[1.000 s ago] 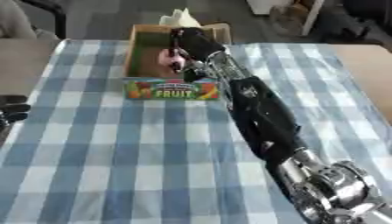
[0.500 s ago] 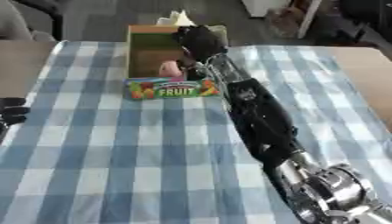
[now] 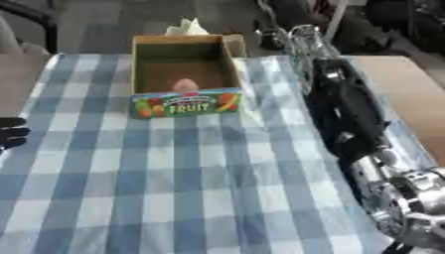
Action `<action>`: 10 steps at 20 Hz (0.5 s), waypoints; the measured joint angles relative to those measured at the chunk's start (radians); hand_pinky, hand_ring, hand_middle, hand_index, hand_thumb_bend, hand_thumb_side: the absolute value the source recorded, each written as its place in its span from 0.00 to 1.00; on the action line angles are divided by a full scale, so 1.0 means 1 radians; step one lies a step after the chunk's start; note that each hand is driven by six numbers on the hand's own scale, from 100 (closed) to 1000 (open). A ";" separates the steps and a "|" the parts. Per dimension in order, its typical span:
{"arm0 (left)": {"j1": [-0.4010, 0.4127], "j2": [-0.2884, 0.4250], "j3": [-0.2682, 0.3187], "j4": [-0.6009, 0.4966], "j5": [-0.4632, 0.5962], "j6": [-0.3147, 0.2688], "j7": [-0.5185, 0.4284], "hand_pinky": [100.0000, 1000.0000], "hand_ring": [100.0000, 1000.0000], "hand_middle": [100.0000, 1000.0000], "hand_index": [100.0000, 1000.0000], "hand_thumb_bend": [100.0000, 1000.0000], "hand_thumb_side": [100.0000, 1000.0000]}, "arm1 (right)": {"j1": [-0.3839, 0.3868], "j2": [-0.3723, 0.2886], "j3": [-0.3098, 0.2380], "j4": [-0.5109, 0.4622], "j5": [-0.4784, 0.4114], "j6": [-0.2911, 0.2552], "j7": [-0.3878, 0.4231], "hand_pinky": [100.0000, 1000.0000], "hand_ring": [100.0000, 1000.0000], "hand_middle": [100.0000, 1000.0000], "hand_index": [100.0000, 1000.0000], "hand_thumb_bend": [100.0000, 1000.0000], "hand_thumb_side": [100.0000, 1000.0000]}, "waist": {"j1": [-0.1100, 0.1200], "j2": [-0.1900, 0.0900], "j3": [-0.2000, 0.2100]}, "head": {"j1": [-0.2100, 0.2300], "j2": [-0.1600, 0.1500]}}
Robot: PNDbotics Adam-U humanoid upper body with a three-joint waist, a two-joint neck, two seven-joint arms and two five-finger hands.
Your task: Pick up objects on the table and place them in the box.
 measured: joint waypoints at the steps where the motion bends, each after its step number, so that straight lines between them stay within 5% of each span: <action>1: 0.005 0.002 0.004 0.000 -0.001 0.000 0.004 0.76 0.71 0.67 0.68 0.00 0.78 | 0.009 -0.040 -0.025 0.017 -0.019 0.049 -0.007 0.75 0.82 0.70 0.79 0.00 0.00 | -0.002 -0.005 -0.009 | 0.002 0.001; 5: 0.024 0.022 0.021 0.000 -0.002 -0.001 0.023 0.76 0.71 0.67 0.68 0.00 0.77 | 0.078 -0.203 -0.134 0.103 -0.185 0.253 -0.106 0.69 0.84 0.66 0.73 0.00 0.03 | -0.012 -0.023 -0.049 | 0.013 0.009; 8: 0.034 0.034 0.033 0.000 -0.004 -0.002 0.038 0.76 0.71 0.67 0.68 0.00 0.77 | 0.171 -0.310 -0.197 0.168 -0.440 0.356 -0.266 0.64 0.85 0.63 0.68 0.00 0.09 | -0.020 -0.030 -0.079 | 0.019 0.011; 10: 0.040 0.042 0.041 0.000 -0.007 -0.002 0.047 0.76 0.71 0.67 0.67 0.00 0.77 | 0.237 -0.374 -0.203 0.241 -0.658 0.369 -0.402 0.63 0.84 0.62 0.68 0.00 0.11 | -0.027 -0.036 -0.096 | 0.019 0.015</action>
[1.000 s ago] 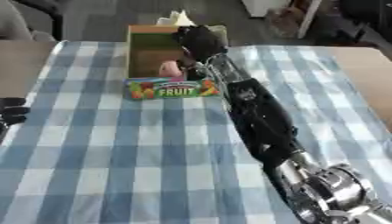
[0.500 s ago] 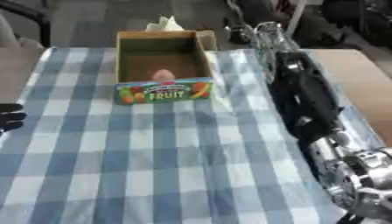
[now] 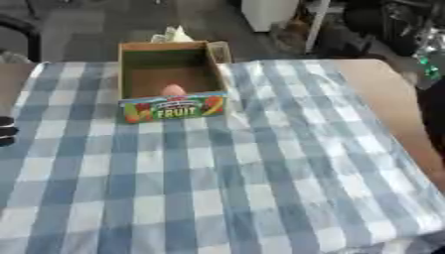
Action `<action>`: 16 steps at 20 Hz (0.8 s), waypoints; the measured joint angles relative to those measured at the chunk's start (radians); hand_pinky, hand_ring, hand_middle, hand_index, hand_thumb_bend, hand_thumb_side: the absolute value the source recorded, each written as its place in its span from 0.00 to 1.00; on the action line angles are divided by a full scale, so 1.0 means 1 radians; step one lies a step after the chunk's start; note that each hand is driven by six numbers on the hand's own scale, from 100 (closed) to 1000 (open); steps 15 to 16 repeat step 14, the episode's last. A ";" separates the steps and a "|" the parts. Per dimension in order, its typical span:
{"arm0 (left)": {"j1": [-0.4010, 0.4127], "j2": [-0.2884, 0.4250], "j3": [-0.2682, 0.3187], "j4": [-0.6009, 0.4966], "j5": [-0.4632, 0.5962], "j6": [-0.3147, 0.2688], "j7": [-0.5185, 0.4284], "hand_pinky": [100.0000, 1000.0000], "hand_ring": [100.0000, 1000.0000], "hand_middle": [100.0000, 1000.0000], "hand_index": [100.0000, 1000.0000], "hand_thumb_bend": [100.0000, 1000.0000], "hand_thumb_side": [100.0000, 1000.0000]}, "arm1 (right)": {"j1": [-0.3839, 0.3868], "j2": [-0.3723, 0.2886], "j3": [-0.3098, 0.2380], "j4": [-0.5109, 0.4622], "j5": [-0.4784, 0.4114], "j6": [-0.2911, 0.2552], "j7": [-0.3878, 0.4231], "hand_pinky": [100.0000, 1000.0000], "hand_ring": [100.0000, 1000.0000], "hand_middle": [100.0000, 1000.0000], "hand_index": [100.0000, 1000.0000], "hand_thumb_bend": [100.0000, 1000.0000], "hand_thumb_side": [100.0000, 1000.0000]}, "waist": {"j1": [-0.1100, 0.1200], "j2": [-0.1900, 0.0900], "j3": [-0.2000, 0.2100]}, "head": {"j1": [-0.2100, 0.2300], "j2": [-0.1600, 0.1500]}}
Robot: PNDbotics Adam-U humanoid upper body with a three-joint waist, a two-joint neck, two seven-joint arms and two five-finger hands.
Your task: Pick up objects on the table and place them in the box.
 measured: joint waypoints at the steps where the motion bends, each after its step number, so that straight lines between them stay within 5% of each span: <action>1: 0.002 0.004 0.004 0.000 -0.002 0.000 0.004 0.76 0.71 0.67 0.67 0.00 0.77 | 0.031 -0.028 0.011 0.051 -0.118 -0.013 -0.072 0.62 0.84 0.62 0.67 0.00 0.17 | -0.005 -0.002 -0.009 | 0.000 0.002; 4: 0.010 0.019 0.013 0.000 -0.005 0.001 0.015 0.76 0.71 0.67 0.67 0.00 0.77 | 0.135 -0.103 0.127 0.274 -0.513 -0.144 -0.255 0.61 0.84 0.61 0.66 0.00 0.12 | -0.020 -0.004 -0.034 | -0.005 0.003; 8: 0.010 0.027 0.017 0.000 -0.011 0.001 0.022 0.76 0.71 0.67 0.67 0.00 0.76 | 0.212 -0.141 0.341 0.437 -0.952 -0.344 -0.341 0.57 0.79 0.56 0.64 0.00 0.11 | -0.022 -0.004 -0.035 | -0.016 0.003; 11: 0.010 0.030 0.035 -0.001 -0.013 0.001 0.034 0.76 0.71 0.67 0.67 0.00 0.75 | 0.241 -0.137 0.397 0.455 -1.101 -0.393 -0.353 0.57 0.78 0.56 0.65 0.00 0.10 | -0.018 0.009 -0.064 | -0.014 -0.003; 13: 0.010 0.036 0.050 -0.003 -0.013 0.000 0.050 0.76 0.71 0.67 0.67 0.00 0.75 | 0.290 -0.118 0.386 0.463 -1.154 -0.390 -0.355 0.58 0.78 0.57 0.67 0.00 0.10 | -0.006 0.017 -0.103 | -0.005 -0.012; 16: 0.010 0.037 0.056 -0.006 -0.013 -0.001 0.058 0.75 0.71 0.67 0.67 0.00 0.74 | 0.315 -0.104 0.372 0.465 -1.174 -0.382 -0.356 0.59 0.78 0.58 0.68 0.00 0.09 | 0.001 0.019 -0.107 | -0.002 -0.017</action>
